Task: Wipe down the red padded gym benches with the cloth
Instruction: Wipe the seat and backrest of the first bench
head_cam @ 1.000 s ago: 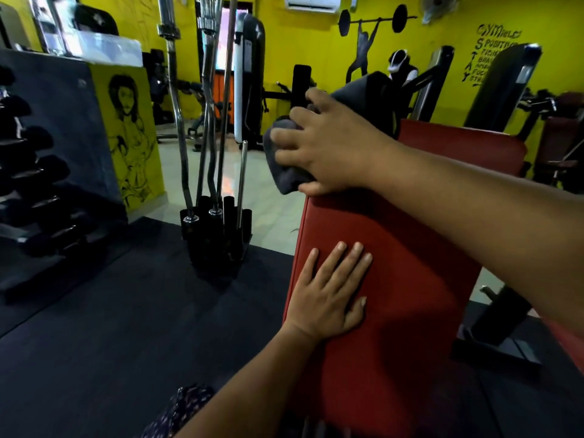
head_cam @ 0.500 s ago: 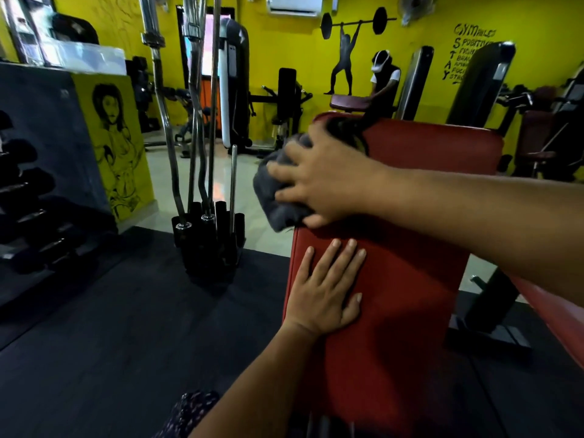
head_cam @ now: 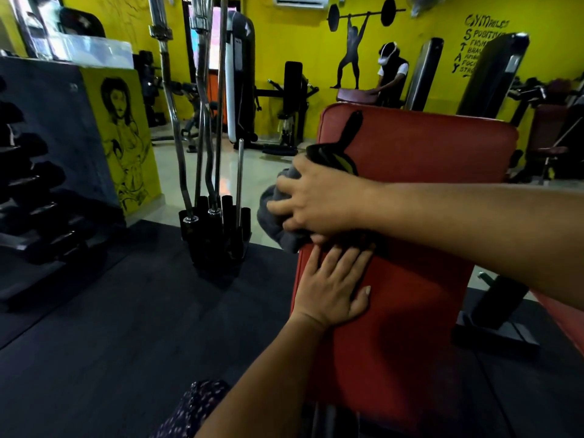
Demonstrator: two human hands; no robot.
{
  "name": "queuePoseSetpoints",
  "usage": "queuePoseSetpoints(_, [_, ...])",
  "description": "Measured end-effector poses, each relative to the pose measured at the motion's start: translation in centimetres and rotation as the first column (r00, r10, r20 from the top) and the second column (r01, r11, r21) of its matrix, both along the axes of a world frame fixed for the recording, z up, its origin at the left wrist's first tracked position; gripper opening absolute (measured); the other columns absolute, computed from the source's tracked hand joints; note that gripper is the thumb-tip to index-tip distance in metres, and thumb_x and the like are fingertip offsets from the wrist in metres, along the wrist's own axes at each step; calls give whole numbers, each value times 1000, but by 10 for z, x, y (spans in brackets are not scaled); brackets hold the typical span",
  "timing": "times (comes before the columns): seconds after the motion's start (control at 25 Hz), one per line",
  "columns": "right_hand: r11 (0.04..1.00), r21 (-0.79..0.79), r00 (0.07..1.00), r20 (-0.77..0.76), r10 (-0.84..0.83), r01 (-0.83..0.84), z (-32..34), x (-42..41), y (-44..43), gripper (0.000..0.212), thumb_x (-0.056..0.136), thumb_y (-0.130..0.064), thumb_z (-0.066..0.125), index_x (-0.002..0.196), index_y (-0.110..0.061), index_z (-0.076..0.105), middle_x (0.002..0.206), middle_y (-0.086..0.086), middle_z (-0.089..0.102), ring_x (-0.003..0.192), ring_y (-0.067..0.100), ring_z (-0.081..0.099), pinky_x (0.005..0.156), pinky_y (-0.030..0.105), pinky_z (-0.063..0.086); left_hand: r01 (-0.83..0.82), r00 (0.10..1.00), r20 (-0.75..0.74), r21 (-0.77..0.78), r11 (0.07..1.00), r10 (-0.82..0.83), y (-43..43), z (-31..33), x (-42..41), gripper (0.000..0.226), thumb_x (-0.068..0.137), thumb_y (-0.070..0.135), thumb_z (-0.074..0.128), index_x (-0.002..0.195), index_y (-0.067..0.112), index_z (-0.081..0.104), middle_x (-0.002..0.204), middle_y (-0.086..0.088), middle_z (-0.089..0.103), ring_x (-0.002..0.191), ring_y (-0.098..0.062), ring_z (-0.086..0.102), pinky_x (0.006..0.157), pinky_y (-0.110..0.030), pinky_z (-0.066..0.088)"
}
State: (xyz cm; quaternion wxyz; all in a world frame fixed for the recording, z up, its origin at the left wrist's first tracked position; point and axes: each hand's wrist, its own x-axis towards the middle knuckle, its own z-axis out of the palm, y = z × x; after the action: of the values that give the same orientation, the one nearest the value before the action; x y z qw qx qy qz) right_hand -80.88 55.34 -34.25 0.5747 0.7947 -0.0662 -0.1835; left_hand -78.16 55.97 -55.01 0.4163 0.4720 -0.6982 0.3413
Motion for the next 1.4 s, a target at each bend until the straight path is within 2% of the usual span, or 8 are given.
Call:
queuePoseSetpoints(0.16, [993, 41, 967, 228, -117, 111, 10, 9, -4, 34, 92, -46, 45, 117, -30, 61, 127, -1, 47, 119, 32, 42, 93, 52, 35, 8, 1000, 22, -19, 1000, -8, -1, 1, 0, 64, 88, 46, 43, 147, 19, 42, 152, -3, 43, 143, -23, 34, 119, -49, 20])
queuePoseSetpoints(0.36, [999, 38, 998, -52, 38, -36, -27, 7, 5, 35, 89, -47, 42, 115, -35, 63, 131, -3, 49, 119, 32, 44, 88, 50, 37, 56, 998, -33, -80, 995, -59, -6, -3, -2, 45, 82, 42, 53, 119, 18, 63, 113, -3, 67, 103, -25, 54, 84, -41, 43])
queuePoseSetpoints(0.52, [993, 67, 981, 165, -103, 93, -14, 12, -1, 33, 89, -46, 46, 114, -33, 63, 125, -2, 49, 116, 31, 43, 89, 50, 35, 26, 999, -25, -64, 998, -28, -6, -4, -2, 46, 84, 42, 51, 119, 17, 67, 120, -5, 66, 114, -27, 54, 102, -49, 39])
queuePoseSetpoints(0.68, [997, 8, 996, 53, 71, -72, -38, 10, -6, 37, 87, -36, 34, 96, -34, 70, 111, -5, 58, 105, 29, 54, 83, 50, 43, 45, 998, -37, -75, 996, -48, -4, 0, -2, 35, 81, 41, 54, 100, 17, 71, 103, -4, 68, 99, -26, 53, 82, -40, 43])
queuePoseSetpoints(0.76, [991, 33, 984, 130, 125, -130, -30, 9, -12, 47, 80, -36, 25, 80, -39, 71, 97, -11, 63, 93, 21, 60, 75, 43, 47, 29, 999, -24, -64, 997, -31, -3, 0, -2, 41, 81, 41, 54, 109, 16, 69, 111, -5, 67, 105, -26, 53, 90, -42, 41])
queuePoseSetpoints(0.92, [991, -124, 945, 316, 78, -40, -6, -1, -17, 32, 90, -35, 38, 95, -34, 69, 118, -5, 60, 105, 29, 57, 80, 47, 46, -21, 999, 29, -24, 999, 22, -2, 0, 0, 65, 87, 43, 48, 147, 19, 42, 152, -2, 42, 144, -22, 34, 118, -48, 23])
queuePoseSetpoints(1.16, [928, -352, 700, 632, 333, -124, 35, -38, -13, 36, 93, -24, 38, 115, -25, 65, 137, 6, 56, 103, 40, 59, 72, 50, 48, 49, 999, 22, -15, 999, -49, 7, 10, 8, 61, 90, 42, 47, 148, 27, 37, 155, 5, 36, 146, -15, 28, 119, -45, 21])
queuePoseSetpoints(1.4, [922, -377, 350, 854, 385, -94, -72, -109, 16, 42, 95, -39, 53, 136, -33, 52, 142, 5, 40, 109, 36, 43, 80, 53, 42, 45, 999, 40, -201, 979, -38, -7, 89, 84, 36, 89, 30, 41, 121, 19, 50, 131, -11, 57, 127, -30, 42, 119, -43, 10])
